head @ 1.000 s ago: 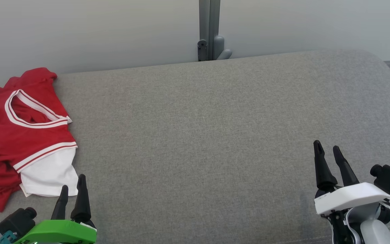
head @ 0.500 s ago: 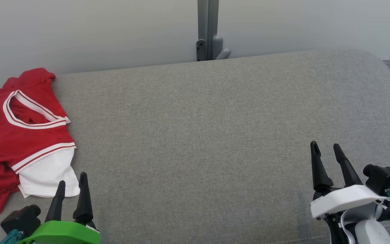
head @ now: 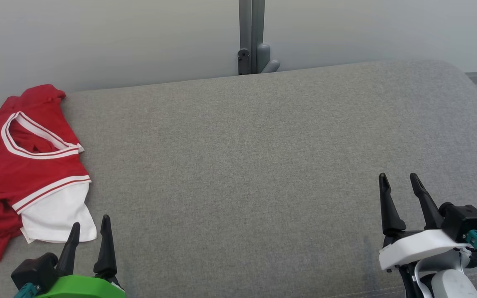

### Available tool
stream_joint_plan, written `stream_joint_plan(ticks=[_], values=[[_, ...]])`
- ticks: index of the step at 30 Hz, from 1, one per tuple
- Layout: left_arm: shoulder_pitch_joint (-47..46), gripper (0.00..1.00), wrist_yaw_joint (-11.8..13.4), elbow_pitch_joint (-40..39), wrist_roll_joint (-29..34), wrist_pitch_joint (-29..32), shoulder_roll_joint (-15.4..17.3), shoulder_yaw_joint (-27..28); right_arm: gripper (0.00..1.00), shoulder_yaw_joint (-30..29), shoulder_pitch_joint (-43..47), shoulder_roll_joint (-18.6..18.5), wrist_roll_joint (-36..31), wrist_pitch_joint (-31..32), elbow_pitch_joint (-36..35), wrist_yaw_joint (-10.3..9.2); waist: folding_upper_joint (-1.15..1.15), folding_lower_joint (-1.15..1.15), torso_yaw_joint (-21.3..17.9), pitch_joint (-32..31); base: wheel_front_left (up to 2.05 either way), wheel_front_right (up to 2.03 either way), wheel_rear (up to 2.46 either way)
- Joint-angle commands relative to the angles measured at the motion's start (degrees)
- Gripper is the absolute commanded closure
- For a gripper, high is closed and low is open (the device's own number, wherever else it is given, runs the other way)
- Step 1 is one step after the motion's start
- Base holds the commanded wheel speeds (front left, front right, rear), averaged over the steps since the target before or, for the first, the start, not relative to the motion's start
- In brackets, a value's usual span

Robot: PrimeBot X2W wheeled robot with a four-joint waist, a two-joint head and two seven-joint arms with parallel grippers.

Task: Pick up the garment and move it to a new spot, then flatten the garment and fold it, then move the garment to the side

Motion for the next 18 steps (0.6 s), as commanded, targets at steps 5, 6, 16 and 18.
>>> stream_joint_plan(ticks=[5,6,16,18], values=[[0.6,0.00,-0.3,-0.3,3.9,-1.1,0.0,0.0,0.00,-0.4,0.3,-0.4,-3.3,-1.2,-0.7,0.02,0.45,0.00,0.1,0.1,0.00,0.00,0.00],[0.6,0.00,-0.3,-0.2,4.3,-1.2,0.0,0.0,0.00,-0.4,0.4,-0.4,-3.8,-1.3,-0.7,0.02,0.46,0.00,0.1,0.1,0.00,0.00,0.00],[0.4,0.00,-0.4,0.1,8.9,-2.4,0.2,0.7,0.00,-0.8,0.5,-0.4,-6.9,-2.6,-0.7,0.03,0.51,0.00,0.2,0.3,0.00,0.00,0.00],[0.4,0.00,-0.4,0.2,9.4,-2.5,0.1,0.7,0.00,-0.9,0.6,-0.4,-6.8,-2.6,-0.5,0.03,0.51,0.00,0.2,0.3,0.00,0.00,0.00]])
